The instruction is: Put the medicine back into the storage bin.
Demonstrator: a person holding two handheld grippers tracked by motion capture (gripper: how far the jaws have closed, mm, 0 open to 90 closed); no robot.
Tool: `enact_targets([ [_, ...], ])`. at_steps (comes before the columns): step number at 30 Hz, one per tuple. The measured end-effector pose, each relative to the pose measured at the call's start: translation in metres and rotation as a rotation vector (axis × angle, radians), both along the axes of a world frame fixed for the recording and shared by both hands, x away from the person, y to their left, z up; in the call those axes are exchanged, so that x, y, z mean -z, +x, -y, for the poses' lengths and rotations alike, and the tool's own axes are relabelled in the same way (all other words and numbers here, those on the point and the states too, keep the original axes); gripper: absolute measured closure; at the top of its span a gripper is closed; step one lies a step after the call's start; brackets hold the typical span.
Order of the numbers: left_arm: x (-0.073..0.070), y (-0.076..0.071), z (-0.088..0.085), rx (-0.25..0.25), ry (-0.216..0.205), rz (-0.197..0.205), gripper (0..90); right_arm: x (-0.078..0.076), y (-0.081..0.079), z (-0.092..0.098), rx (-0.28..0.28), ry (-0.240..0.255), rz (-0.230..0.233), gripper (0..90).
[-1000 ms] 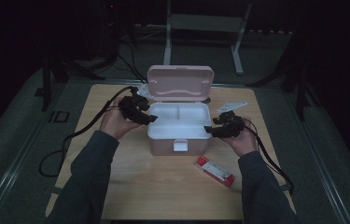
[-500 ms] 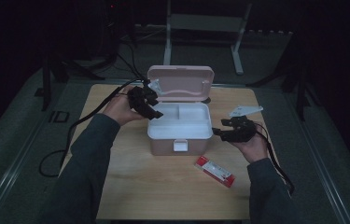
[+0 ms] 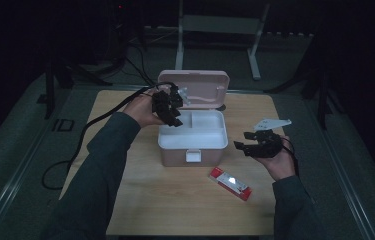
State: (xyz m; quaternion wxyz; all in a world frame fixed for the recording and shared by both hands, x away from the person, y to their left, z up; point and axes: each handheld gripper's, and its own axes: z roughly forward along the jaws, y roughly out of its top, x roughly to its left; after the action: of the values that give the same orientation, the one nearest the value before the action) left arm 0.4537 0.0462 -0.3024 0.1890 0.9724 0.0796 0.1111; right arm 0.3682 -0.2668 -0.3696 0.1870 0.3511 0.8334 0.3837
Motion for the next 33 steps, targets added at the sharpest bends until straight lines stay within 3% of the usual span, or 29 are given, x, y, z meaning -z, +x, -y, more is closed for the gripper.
enact_targets([
  [5, 0.007, 0.005, 0.008, 0.014, 0.055, -0.022, 64.7, 0.002, -0.001, 0.001, -0.006, -0.009, -0.004, 44.0],
  [9, 0.01, 0.005, 0.014, 0.012, 0.102, 0.001, 66.3, 0.002, -0.001, 0.001, -0.005, -0.013, -0.003, 44.0],
  [14, 0.01, 0.002, 0.024, 0.024, 0.122, 0.028, 66.6, 0.003, -0.002, 0.002, -0.004, -0.019, 0.0, 44.0],
  [17, 0.012, 0.003, 0.03, 0.02, 0.169, 0.054, 67.7, 0.003, -0.002, 0.003, -0.003, -0.021, -0.001, 44.1],
  [24, 0.015, 0.002, 0.041, 0.027, 0.191, 0.079, 70.7, 0.004, -0.003, 0.005, -0.001, -0.017, 0.002, 44.2],
  [33, 0.027, 0.0, 0.05, 0.041, 0.229, 0.054, 73.6, 0.007, -0.003, 0.006, 0.006, -0.015, -0.003, 44.2],
])
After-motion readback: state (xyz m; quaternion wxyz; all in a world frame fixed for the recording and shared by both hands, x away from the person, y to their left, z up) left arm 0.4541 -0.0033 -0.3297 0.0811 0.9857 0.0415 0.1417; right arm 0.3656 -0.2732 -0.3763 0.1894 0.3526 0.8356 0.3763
